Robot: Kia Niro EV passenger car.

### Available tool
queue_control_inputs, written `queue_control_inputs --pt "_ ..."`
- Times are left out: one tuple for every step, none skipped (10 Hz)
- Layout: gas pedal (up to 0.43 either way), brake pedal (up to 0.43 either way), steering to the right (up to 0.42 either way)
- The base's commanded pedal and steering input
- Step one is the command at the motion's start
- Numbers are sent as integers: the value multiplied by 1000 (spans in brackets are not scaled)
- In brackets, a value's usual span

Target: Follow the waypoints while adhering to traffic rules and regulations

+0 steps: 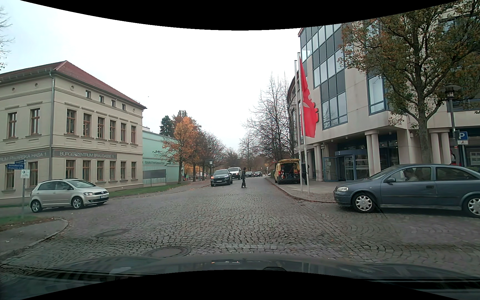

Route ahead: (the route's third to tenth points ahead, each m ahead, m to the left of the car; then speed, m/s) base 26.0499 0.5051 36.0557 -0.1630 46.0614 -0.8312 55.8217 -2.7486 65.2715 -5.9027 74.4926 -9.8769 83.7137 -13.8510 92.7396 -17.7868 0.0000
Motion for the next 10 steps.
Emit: queue_control_inputs --pt "0 348 26" --pt "0 348 26" --pt "0 348 26" --pt "0 348 26" --pt "0 341 26" --pt "0 348 26" --pt "0 341 26" --pt "0 348 26" --pt "0 348 26" --pt "0 348 26"
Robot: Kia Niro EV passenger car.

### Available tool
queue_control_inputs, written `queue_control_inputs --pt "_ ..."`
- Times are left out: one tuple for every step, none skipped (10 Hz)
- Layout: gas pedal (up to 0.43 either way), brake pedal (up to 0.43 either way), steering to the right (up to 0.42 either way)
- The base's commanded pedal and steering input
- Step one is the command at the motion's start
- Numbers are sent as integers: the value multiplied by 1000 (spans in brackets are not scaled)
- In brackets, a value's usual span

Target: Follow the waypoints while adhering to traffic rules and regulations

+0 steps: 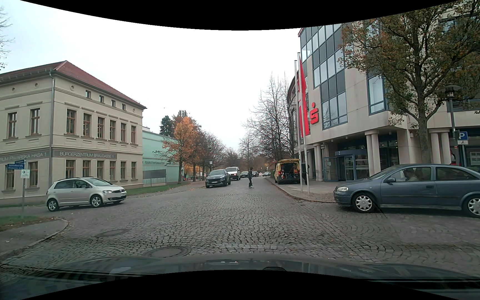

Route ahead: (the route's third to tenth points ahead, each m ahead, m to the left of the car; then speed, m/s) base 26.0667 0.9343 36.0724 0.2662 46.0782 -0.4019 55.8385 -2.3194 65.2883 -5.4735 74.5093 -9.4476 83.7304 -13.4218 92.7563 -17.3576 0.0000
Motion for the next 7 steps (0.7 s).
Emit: queue_control_inputs --pt "0 348 26" --pt "0 348 26" --pt "0 348 26" --pt "0 348 26" --pt "0 348 26" --pt "0 348 26" --pt "0 348 26"
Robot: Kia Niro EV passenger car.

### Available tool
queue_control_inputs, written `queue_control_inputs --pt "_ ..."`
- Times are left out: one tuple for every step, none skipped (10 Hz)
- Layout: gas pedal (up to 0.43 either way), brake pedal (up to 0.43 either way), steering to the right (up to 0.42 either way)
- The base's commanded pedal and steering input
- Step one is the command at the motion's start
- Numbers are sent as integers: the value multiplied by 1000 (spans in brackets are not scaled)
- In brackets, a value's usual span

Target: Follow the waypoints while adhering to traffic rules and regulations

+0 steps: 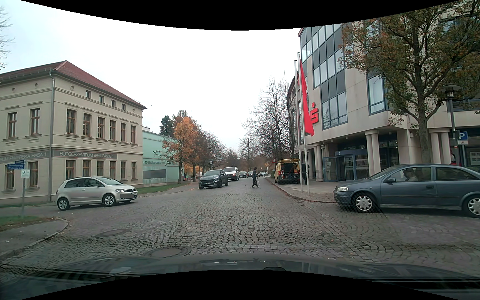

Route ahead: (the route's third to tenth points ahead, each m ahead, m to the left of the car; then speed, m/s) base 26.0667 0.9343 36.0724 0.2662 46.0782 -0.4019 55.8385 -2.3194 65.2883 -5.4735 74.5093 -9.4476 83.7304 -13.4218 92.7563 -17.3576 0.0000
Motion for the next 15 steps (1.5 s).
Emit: queue_control_inputs --pt "0 348 26" --pt "0 348 26" --pt "0 348 26" --pt "0 348 26" --pt "0 348 26" --pt "0 348 26" --pt "0 348 26" --pt "0 348 26" --pt "0 348 26" --pt "0 348 26" --pt "0 348 26" --pt "0 348 26" --pt "0 348 26" --pt "0 348 26" --pt "0 348 26"
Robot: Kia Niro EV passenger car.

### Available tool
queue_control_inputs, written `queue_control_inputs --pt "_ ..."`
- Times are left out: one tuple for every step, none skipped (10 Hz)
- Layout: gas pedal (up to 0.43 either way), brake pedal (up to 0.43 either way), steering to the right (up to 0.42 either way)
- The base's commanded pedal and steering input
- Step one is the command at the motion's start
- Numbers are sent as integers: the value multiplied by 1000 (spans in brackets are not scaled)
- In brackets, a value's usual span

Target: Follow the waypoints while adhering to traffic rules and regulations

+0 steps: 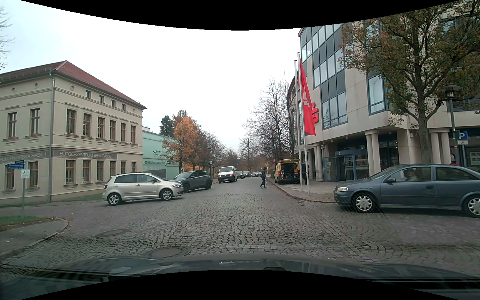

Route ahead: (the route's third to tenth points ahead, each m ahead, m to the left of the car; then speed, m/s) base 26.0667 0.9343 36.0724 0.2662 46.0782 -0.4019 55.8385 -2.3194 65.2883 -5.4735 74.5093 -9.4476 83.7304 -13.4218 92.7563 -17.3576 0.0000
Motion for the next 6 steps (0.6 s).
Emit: queue_control_inputs --pt "0 348 26" --pt "0 348 26" --pt "0 348 26" --pt "0 348 26" --pt "0 348 26" --pt "0 348 26"
